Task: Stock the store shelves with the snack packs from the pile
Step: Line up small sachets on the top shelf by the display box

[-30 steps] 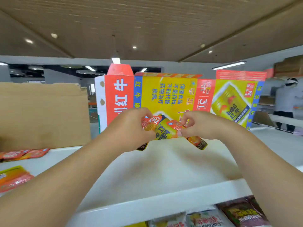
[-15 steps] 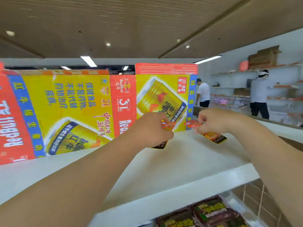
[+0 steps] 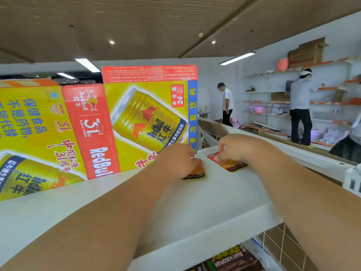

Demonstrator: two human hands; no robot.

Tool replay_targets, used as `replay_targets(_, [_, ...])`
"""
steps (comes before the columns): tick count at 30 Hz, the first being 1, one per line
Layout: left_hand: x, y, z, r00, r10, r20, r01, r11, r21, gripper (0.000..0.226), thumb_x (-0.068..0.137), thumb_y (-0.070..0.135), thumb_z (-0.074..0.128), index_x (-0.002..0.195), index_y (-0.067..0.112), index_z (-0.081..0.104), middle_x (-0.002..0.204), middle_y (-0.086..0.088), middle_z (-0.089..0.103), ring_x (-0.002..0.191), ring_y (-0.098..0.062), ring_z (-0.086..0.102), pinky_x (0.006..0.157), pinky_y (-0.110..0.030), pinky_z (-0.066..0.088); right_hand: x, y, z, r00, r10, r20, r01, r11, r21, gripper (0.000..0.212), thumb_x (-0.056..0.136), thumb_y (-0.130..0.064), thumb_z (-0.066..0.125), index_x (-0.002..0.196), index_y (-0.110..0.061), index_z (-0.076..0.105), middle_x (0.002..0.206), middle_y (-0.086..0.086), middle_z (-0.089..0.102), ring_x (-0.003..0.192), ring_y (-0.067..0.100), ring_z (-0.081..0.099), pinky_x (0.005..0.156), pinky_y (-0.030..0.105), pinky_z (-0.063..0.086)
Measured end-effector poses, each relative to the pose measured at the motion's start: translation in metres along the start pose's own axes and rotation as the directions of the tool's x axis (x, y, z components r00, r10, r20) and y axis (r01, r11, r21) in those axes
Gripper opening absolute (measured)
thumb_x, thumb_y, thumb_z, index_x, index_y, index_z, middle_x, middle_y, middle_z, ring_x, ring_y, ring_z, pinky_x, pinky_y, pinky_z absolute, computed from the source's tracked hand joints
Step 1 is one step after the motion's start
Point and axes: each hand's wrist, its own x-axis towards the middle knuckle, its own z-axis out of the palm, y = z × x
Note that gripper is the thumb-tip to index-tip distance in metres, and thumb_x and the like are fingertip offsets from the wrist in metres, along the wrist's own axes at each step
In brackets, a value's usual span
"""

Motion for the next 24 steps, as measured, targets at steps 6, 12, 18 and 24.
replay_targets(6, [-0.012,-0.02,-0.006,0.959,0.142,0.244,-0.117,0.986,-0.115,0.04,0.1,0.045,0.054,0.14,0.04,0.058,0.112,0.01,0.06,0.088,-0.002,0.055,0.079,-0.019,0.04,0.0,0.003,0.01,0.998,-0.053,0.04,0.053,0.999,-0.007,0.035,0.086,-0.047,0.07,0.113,-0.027,0.073,0.116,0.0,0.067,0.104,0.022,0.062,0.094,0.035,0.052])
replay_targets(12, [0.0,-0.008,0.016,0.964,0.154,0.219,-0.171,0.984,0.058,0.054,0.1,0.06,0.044,0.146,0.033,0.049,0.13,-0.002,0.059,0.123,-0.028,0.052,0.104,-0.042,0.042,0.009,0.003,0.017,0.998,-0.053,0.022,0.054,0.997,-0.046,0.03,0.092,-0.047,0.064,0.102,-0.02,0.074,0.097,0.006,0.068,0.089,0.023,0.062,0.063,0.029,0.041])
replay_targets(18, [0.002,-0.006,0.026,0.99,0.138,-0.012,-0.138,0.99,-0.011,0.054,0.083,0.072,0.04,0.104,0.033,0.071,0.102,0.0,0.065,0.1,-0.024,0.061,0.084,-0.041,0.053,0.007,0.003,0.017,0.996,-0.068,-0.061,0.068,0.998,0.007,0.026,0.091,-0.043,0.067,0.11,-0.025,0.072,0.107,0.002,0.067,0.099,0.023,0.061,0.079,0.031,0.049])
replay_targets(24, [-0.001,-0.012,0.018,0.972,0.175,0.154,-0.184,0.982,0.046,0.034,0.1,0.044,0.048,0.108,0.017,0.067,0.119,-0.006,0.065,0.111,-0.025,0.059,0.096,-0.043,0.049,0.011,0.01,0.021,0.997,-0.08,-0.009,0.08,0.997,0.018,0.013,0.09,-0.032,0.066,0.089,-0.025,0.076,0.09,-0.001,0.067,0.088,0.021,0.062,0.069,0.029,0.046])
